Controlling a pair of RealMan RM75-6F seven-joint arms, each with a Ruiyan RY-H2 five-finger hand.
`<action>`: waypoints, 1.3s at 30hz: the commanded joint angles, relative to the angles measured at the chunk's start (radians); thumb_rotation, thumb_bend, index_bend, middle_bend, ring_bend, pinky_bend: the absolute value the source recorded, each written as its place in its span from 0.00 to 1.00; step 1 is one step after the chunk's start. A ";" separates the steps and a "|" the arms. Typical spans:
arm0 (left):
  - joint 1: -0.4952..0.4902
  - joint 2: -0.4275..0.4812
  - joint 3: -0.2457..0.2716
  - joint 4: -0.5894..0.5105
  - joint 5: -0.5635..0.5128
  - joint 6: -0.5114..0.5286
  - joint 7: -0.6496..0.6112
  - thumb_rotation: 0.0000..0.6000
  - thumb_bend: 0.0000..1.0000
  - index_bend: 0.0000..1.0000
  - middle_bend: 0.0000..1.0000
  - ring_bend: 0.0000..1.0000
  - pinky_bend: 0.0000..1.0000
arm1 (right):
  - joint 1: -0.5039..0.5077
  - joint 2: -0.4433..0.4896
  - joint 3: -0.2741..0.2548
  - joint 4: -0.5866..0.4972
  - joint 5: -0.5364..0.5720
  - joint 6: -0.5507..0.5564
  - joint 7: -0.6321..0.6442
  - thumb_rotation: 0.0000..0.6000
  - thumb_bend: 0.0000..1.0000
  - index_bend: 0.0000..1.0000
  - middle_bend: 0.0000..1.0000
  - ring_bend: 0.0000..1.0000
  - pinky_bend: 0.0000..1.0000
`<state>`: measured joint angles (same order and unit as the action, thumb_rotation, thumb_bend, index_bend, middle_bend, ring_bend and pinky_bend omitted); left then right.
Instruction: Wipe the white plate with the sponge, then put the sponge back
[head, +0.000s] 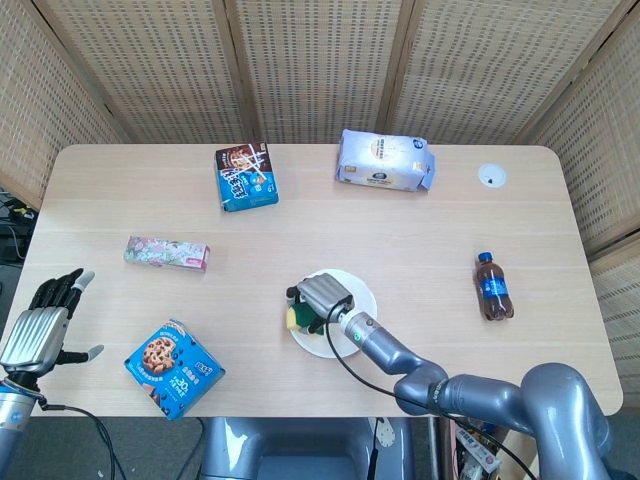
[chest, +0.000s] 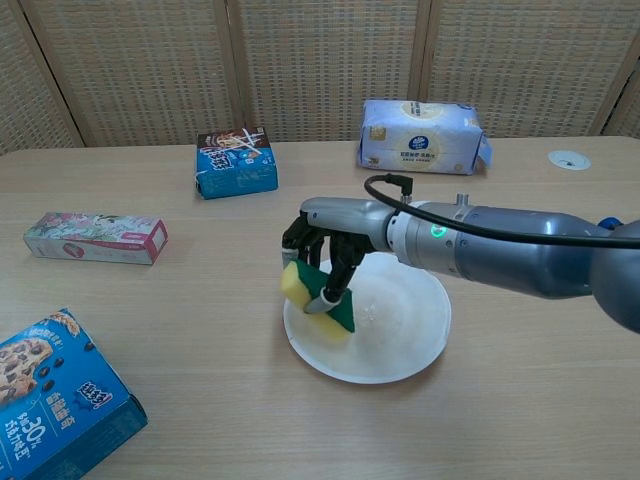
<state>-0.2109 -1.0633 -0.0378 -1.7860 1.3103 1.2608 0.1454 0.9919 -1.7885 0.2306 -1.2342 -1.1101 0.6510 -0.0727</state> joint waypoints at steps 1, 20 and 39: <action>-0.001 0.000 0.001 0.001 -0.002 -0.004 -0.002 1.00 0.00 0.00 0.00 0.00 0.00 | -0.002 -0.030 -0.019 0.055 -0.006 -0.007 0.006 1.00 0.49 0.59 0.49 0.37 0.43; -0.005 -0.005 0.002 0.000 -0.015 -0.010 0.010 1.00 0.00 0.00 0.00 0.00 0.00 | -0.019 -0.066 -0.050 0.139 -0.090 -0.008 0.070 1.00 0.50 0.60 0.49 0.37 0.43; -0.007 -0.001 0.002 0.000 -0.016 -0.012 0.003 1.00 0.00 0.00 0.00 0.00 0.00 | 0.016 -0.087 0.039 0.159 0.030 -0.007 0.052 1.00 0.50 0.60 0.50 0.37 0.43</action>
<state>-0.2177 -1.0644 -0.0361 -1.7865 1.2945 1.2485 0.1489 1.0090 -1.8636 0.2762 -1.0890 -1.0890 0.6529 -0.0161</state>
